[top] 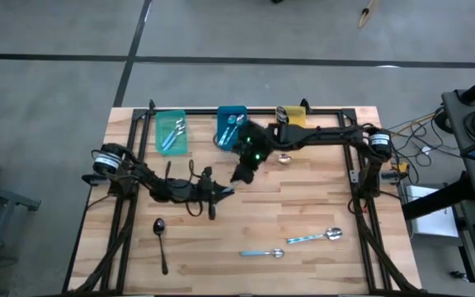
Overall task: Sort silverware by color (type)
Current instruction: Put the blue spoon into the green bin
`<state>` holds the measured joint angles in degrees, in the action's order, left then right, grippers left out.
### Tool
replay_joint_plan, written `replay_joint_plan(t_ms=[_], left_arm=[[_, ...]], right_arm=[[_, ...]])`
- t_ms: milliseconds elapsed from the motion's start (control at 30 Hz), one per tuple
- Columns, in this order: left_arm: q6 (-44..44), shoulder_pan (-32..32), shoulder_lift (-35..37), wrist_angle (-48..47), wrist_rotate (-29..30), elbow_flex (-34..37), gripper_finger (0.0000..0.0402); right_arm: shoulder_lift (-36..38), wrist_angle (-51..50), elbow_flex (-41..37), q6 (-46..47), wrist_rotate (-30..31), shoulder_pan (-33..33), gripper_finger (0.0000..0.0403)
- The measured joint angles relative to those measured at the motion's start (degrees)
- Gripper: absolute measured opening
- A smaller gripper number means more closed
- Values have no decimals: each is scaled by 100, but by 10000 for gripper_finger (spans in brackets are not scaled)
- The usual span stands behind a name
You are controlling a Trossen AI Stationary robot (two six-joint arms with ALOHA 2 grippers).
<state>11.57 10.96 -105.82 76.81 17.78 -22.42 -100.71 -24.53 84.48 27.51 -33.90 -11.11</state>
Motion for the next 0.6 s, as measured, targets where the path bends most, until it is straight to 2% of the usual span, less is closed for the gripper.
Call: replay_joint_plan(t_ms=[167,333,467,600], left_arm=[[140,20,0,467,13,137,9],[136,77,25,1326,22,309,9],[77,145,315,1328,90,368,9],[-165,164,667,1334,107,369,9]], right_arm=[[217,147,581,-1064,585,-224,169],[648,184,881,-1835,640,-411,172],[1245,451,596,-2316,844,-392,167],[1754,1024,-110,-2518,1014,-234,158]])
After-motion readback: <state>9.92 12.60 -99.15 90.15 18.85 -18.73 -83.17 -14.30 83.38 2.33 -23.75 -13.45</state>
